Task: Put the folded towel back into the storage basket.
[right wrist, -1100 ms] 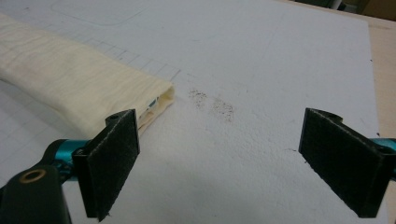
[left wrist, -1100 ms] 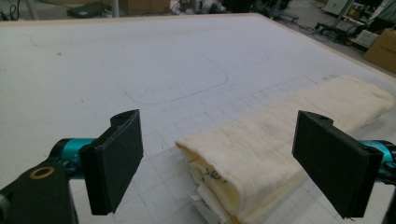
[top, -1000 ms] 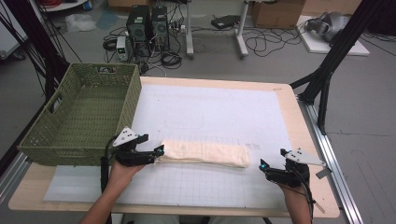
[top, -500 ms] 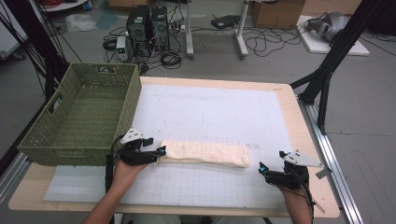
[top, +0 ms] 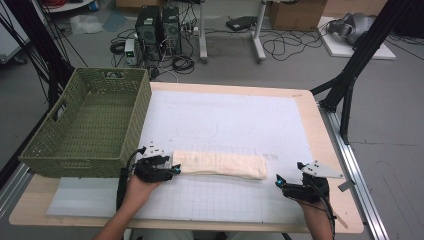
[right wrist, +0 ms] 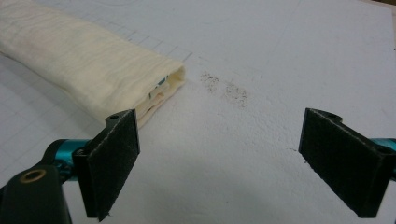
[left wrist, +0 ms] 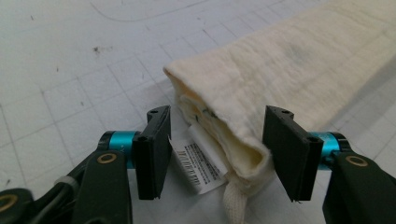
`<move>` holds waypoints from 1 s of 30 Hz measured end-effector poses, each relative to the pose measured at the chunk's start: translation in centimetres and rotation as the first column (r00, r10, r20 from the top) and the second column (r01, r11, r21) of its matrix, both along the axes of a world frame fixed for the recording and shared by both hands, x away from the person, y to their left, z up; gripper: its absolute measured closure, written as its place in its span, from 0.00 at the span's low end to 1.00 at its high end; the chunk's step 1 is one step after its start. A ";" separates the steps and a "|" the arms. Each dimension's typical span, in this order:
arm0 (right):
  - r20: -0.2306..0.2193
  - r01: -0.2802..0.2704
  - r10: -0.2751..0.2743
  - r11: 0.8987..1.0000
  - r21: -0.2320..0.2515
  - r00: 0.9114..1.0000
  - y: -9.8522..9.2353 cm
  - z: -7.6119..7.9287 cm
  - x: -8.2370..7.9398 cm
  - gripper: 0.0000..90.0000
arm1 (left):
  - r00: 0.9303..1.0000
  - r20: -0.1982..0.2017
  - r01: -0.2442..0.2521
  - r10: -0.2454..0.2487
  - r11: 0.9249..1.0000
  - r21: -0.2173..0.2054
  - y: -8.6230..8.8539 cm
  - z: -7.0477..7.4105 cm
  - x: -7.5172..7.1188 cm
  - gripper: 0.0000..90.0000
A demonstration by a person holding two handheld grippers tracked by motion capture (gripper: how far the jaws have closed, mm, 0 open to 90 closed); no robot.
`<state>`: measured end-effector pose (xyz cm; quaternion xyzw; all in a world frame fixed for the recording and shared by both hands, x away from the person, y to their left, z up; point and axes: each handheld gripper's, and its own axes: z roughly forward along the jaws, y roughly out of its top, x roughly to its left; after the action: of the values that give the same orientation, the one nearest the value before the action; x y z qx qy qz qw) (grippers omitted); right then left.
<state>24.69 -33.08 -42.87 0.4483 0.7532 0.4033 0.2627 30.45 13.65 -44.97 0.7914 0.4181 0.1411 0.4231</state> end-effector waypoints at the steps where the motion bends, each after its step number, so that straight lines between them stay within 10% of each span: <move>1: -0.002 -0.001 0.001 1.000 -0.001 1.000 0.1 0.0 0.0 0.13 | 1.000 0.001 0.001 -0.001 1.000 0.008 0.0 0.0 -0.1 0.48; 30: -0.069 -0.023 0.026 0.998 0.052 0.997 2.4 -0.5 1.6 0.12 | 0.998 -0.010 0.054 -0.054 0.998 -0.035 -0.8 0.2 -1.2 0.87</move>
<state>26.28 -30.69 -43.32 0.4595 0.7567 0.4098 0.2198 29.22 12.87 -44.73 0.7956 0.4014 0.1180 0.4381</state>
